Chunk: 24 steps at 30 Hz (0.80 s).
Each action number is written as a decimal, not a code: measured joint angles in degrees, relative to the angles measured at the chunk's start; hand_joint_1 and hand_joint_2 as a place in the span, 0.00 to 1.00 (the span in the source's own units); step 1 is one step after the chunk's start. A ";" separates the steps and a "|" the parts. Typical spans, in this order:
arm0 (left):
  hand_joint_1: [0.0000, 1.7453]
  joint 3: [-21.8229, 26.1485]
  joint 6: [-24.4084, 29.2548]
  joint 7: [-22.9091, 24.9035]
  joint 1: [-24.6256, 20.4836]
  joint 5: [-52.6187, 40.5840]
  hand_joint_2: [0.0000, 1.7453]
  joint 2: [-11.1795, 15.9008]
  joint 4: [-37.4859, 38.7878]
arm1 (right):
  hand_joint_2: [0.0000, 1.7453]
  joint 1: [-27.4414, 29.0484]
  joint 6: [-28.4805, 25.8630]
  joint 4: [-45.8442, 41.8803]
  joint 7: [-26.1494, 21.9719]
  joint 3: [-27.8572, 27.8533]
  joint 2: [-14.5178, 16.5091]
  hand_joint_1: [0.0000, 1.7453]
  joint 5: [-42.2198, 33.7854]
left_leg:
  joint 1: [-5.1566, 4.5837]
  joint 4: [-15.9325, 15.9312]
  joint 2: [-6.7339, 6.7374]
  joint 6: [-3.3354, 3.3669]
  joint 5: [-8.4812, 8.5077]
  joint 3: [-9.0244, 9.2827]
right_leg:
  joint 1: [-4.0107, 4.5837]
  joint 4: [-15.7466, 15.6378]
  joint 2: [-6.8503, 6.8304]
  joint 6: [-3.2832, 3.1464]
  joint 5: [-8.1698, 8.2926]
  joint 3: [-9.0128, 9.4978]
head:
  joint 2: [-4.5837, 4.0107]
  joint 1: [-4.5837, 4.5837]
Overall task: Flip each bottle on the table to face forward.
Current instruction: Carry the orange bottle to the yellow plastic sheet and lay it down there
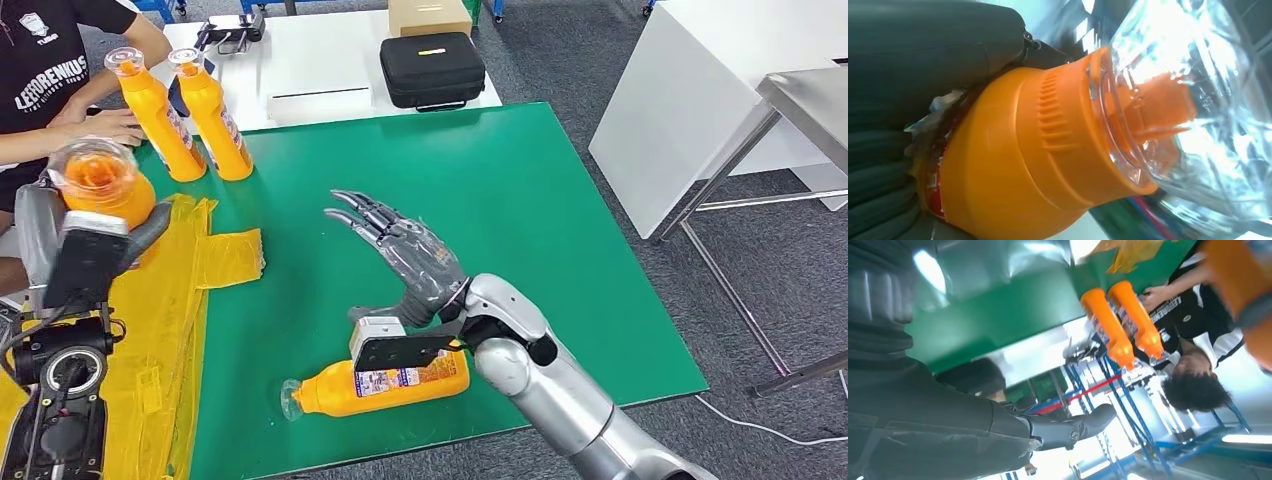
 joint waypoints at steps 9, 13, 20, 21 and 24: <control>1.00 -2.31 -10.24 4.31 -1.07 -30.80 1.00 6.69 7.95 | 1.00 3.43 2.91 -5.38 2.21 -0.37 -5.08 0.00 2.82 | 0.01 0.00 0.03 0.00 0.00 0.02 | 0.01 -0.01 0.02 0.00 0.01 -0.02 | 0.00 0.00; 1.00 -3.85 -12.06 4.35 -2.28 -32.03 1.00 8.52 13.27 | 1.00 4.39 4.94 -5.43 3.09 -0.26 -6.71 0.00 3.91 | 0.01 0.00 0.04 0.00 0.01 0.01 | 0.01 0.00 0.07 0.01 0.02 -0.01 | 0.00 -0.01; 1.00 -6.56 -18.07 2.79 -5.50 -32.80 1.00 10.85 23.88 | 1.00 5.28 10.97 -5.36 4.63 0.35 -8.16 0.00 6.63 | 0.01 0.00 0.04 0.00 0.00 0.01 | 0.00 0.00 0.06 0.01 0.01 -0.03 | 0.01 -0.01; 1.00 -7.07 -18.73 2.30 -6.18 -32.50 1.00 10.97 26.12 | 1.00 5.44 11.98 -5.30 4.90 0.48 -8.41 0.00 6.91 | 0.01 0.00 0.04 0.00 0.00 0.01 | 0.00 0.00 0.05 0.01 0.01 -0.02 | 0.01 0.00; 1.00 -8.89 -20.53 1.57 -8.25 -31.97 1.00 11.04 32.72 | 1.00 6.02 14.98 -4.97 6.19 0.93 -9.19 0.00 7.50 | 0.00 0.00 0.04 0.00 0.00 0.01 | 0.00 0.00 0.06 0.01 0.02 -0.02 | 0.00 0.01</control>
